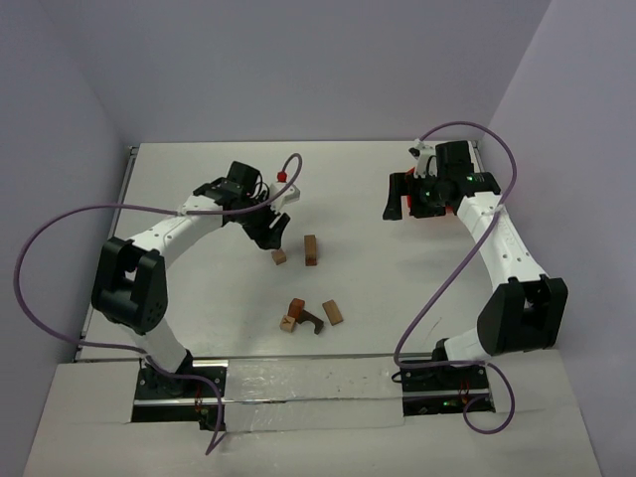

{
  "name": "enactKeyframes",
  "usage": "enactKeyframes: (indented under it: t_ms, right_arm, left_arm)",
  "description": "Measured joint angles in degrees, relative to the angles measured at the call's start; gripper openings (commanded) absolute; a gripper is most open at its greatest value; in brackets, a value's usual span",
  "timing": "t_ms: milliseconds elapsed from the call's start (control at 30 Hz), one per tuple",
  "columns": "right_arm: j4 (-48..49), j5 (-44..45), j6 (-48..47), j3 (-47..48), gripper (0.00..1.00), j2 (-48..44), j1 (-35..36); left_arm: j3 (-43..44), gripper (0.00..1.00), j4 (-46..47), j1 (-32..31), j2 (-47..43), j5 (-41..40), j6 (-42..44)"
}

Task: Build the wood block tower

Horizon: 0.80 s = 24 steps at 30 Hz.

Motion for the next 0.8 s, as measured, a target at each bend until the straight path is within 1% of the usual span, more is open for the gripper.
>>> enactKeyframes:
  t_ms: [200,367,800]
  right_arm:
    - [0.0,0.2,0.0,0.0,1.0,0.9,0.0]
    - [0.0,0.2,0.0,0.0,1.0,0.9,0.0]
    - [0.0,0.2,0.0,0.0,1.0,1.3,0.0]
  left_arm:
    - [0.0,0.64,0.0,-2.4,3.8,-2.9,0.7]
    - [0.0,0.62,0.0,-3.2,6.2,-4.4,1.1]
    - [0.0,0.56,0.4,-4.1,8.2,-6.2,1.6]
